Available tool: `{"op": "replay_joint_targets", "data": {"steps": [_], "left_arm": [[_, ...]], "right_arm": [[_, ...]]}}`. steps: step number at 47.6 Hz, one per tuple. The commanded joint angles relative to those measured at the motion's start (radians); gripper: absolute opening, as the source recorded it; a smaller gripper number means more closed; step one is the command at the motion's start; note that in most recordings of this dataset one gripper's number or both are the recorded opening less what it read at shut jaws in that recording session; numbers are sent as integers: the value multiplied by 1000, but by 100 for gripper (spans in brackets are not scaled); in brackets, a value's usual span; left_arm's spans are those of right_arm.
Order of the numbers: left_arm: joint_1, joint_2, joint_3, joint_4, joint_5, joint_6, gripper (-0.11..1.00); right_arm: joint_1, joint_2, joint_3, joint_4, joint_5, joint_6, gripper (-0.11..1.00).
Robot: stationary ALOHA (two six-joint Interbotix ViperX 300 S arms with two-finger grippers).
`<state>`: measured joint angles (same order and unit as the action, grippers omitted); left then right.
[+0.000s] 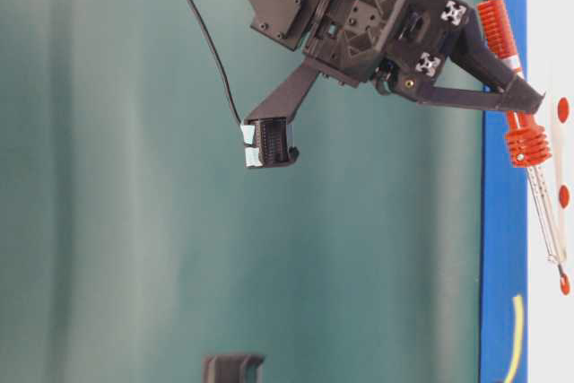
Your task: Touch the tip of the soldering iron to the tip of the solder at the mark.
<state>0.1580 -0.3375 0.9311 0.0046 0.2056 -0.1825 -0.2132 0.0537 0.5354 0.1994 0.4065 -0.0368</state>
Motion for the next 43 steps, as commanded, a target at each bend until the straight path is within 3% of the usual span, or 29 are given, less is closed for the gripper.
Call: {"op": "replay_joint_targets", "data": {"steps": [1, 10, 25, 43], "left_arm": [[2, -84, 20, 2, -3, -2, 3], [2, -213, 98, 0, -18, -34, 3], [2, -253, 123, 0, -18, -66, 3], [0, -255, 123, 0, -18, -67, 3]], "right_arm": [[2, -12, -26, 0, -9, 0, 6], [2, -12, -26, 0, -14, 0, 6], [0, -21, -26, -6, -26, -2, 6], [-2, -218, 98, -26, -26, 6, 6]]}}
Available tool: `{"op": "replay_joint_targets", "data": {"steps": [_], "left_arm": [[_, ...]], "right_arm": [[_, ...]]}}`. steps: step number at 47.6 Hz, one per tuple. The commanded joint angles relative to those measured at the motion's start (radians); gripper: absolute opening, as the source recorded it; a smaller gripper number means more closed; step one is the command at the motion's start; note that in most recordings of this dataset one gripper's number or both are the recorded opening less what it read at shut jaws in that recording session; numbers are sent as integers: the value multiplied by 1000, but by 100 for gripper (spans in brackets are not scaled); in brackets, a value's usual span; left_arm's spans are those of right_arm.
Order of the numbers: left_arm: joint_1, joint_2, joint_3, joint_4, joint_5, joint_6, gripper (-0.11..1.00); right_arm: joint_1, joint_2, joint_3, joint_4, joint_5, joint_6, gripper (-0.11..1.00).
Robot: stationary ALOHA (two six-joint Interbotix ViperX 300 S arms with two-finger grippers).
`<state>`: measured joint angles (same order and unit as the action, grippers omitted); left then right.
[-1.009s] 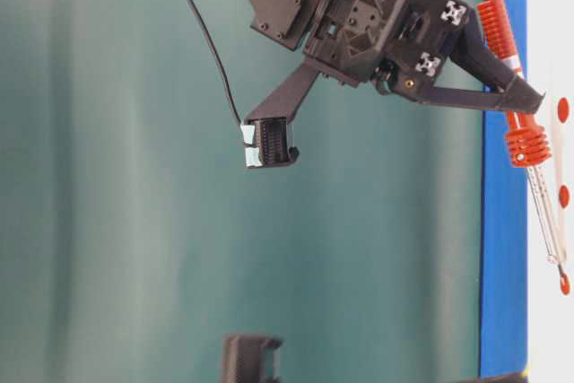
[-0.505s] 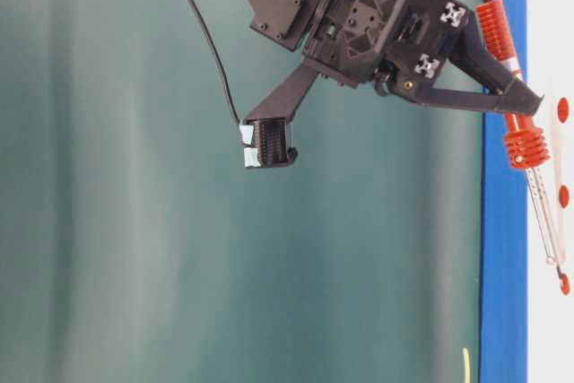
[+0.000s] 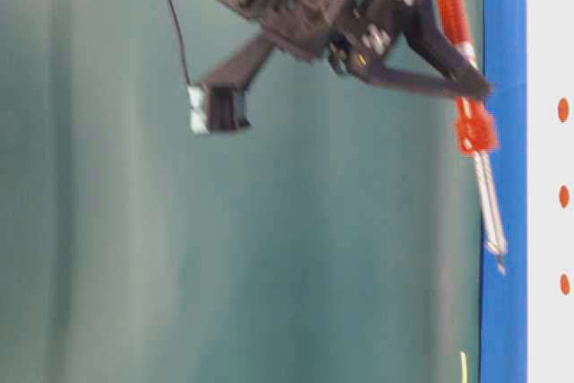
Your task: Touch the tip of the soldering iron to the tip of the solder at the mark.
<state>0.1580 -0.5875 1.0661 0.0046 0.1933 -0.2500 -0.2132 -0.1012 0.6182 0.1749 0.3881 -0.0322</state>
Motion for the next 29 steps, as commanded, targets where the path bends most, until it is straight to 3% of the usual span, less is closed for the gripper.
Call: {"op": "replay_joint_targets", "data": {"steps": [1, 15, 29], "left_arm": [[0, -5, -9, 0, -5, 0, 3], [0, 0, -12, 0, -6, 0, 3], [0, 12, -21, 0, -9, -3, 3]], "right_arm": [[-2, -74, 26, -2, -8, 3, 6], [-12, -196, 158, -2, -54, 35, 6], [-14, -192, 164, -2, -54, 35, 6]]}}
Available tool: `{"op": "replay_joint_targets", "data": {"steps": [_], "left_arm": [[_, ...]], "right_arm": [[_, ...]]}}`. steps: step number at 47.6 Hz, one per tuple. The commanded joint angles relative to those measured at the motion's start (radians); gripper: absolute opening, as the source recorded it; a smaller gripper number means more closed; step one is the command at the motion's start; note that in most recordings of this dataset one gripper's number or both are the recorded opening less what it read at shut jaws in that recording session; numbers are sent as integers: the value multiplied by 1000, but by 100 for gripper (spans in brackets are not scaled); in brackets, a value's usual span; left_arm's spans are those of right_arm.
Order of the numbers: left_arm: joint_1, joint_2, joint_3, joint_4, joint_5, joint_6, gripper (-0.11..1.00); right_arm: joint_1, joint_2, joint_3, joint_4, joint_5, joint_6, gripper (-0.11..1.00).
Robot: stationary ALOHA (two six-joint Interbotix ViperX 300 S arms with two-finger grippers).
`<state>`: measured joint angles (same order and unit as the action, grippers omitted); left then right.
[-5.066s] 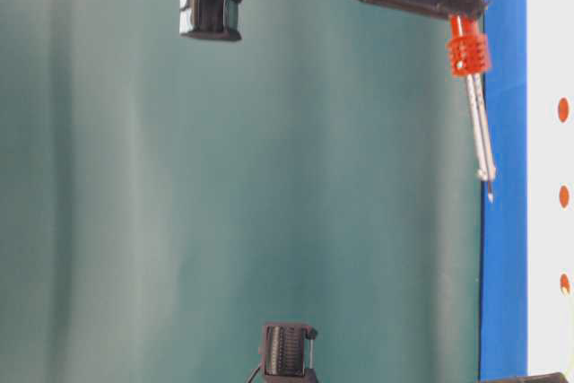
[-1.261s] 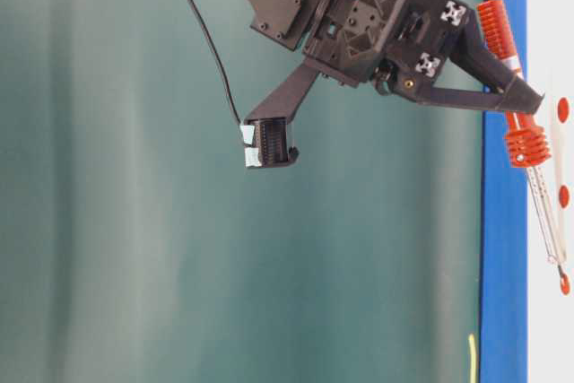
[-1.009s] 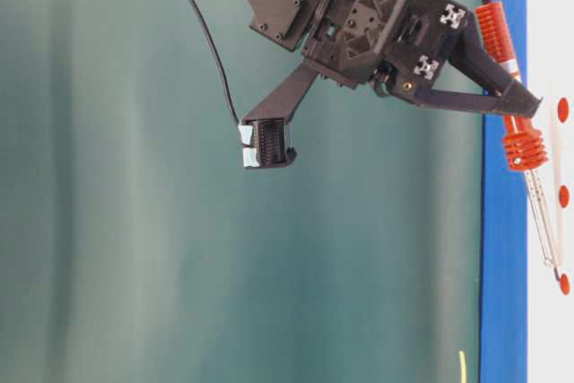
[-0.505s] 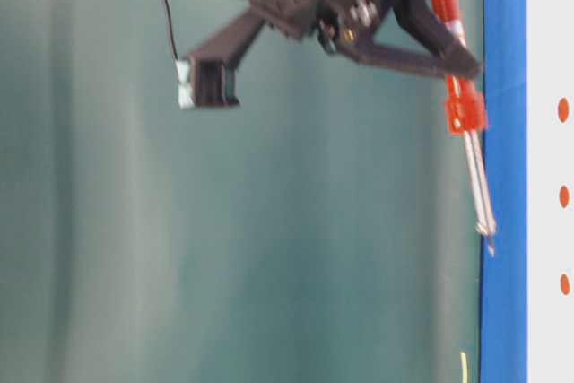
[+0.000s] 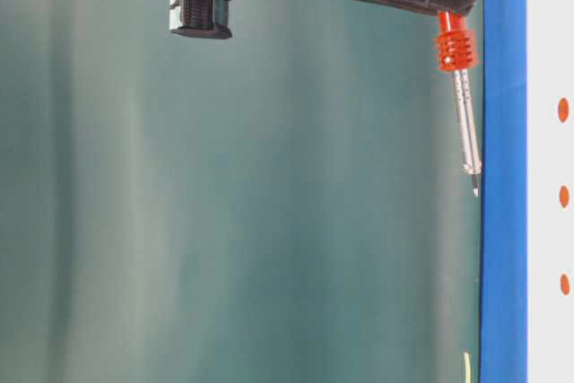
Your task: Touch the tip of the soldering iron to the tip of the solder at the mark.
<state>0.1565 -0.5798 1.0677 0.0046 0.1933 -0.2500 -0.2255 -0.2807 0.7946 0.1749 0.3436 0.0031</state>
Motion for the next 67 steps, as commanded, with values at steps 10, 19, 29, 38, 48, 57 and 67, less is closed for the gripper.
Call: {"op": "replay_joint_targets", "data": {"steps": [10, 19, 29, 38, 48, 57, 67], "left_arm": [[-25, 100, -91, -2, -38, -3, 3], [-52, 261, -225, 0, -18, 3, 3], [-40, 408, -334, 0, 6, 14, 3], [-23, 500, -383, 0, 6, 11, 3], [-18, 561, -405, 0, 3, 11, 3], [-18, 580, -414, 0, 2, 8, 3], [-18, 580, -417, 0, 9, 3, 3]], "right_arm": [[-3, -12, -9, -2, -9, 0, 6], [-2, -12, -9, -6, -9, 0, 6], [-3, -12, -8, -12, -9, 0, 6], [-3, -12, -6, -12, -9, 0, 6], [-3, -12, 0, -14, -14, 0, 6], [-3, -12, 9, -14, -21, 0, 6], [-3, -12, 17, -12, -26, 2, 6]]}}
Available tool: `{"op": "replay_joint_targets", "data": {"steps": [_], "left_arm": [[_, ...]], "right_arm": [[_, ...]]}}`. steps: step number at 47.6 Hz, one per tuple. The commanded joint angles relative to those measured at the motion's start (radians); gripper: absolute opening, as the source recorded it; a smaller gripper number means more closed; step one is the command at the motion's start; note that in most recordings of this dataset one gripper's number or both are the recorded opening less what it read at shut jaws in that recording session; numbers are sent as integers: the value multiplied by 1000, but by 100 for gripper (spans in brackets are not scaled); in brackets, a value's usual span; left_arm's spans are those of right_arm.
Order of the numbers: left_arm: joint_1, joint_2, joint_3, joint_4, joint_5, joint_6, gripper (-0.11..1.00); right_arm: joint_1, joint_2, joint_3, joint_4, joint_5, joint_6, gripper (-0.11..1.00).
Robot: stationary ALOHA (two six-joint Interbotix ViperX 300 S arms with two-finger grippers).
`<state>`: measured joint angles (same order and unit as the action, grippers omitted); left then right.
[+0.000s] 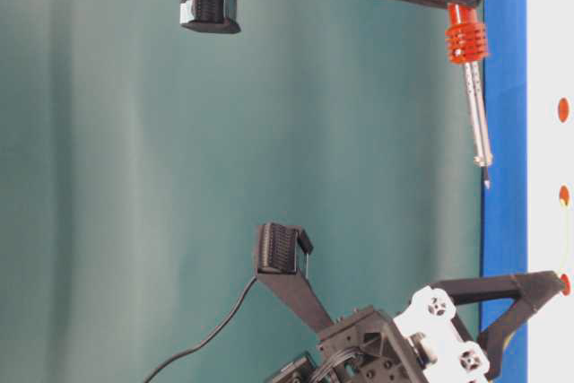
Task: Touch the tip of the soldering iron to the tip of the solder at the mark.
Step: 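Bring solder tip and iron tip together near the middle red dot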
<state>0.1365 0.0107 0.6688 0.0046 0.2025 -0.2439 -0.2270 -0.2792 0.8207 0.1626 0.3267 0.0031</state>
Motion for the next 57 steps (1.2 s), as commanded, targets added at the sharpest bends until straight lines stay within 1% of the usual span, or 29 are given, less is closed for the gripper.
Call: {"op": "replay_joint_targets", "data": {"steps": [1, 8, 24, 30, 57], "left_arm": [[2, -11, -18, 0, 2, -3, 3], [0, -9, -20, 0, 9, -5, 3], [-2, -9, -20, 0, 12, -5, 3], [0, -9, -21, 0, 15, -3, 3], [-2, -3, -37, 0, 43, 0, 3]], "right_arm": [[-2, -14, -8, -2, -9, 2, 6], [-2, 0, -14, -2, -6, 2, 6], [-2, 112, -61, -2, -6, 2, 6], [-2, 135, -72, -2, -5, 2, 6], [-2, 156, -77, 0, -3, 3, 6]]}}
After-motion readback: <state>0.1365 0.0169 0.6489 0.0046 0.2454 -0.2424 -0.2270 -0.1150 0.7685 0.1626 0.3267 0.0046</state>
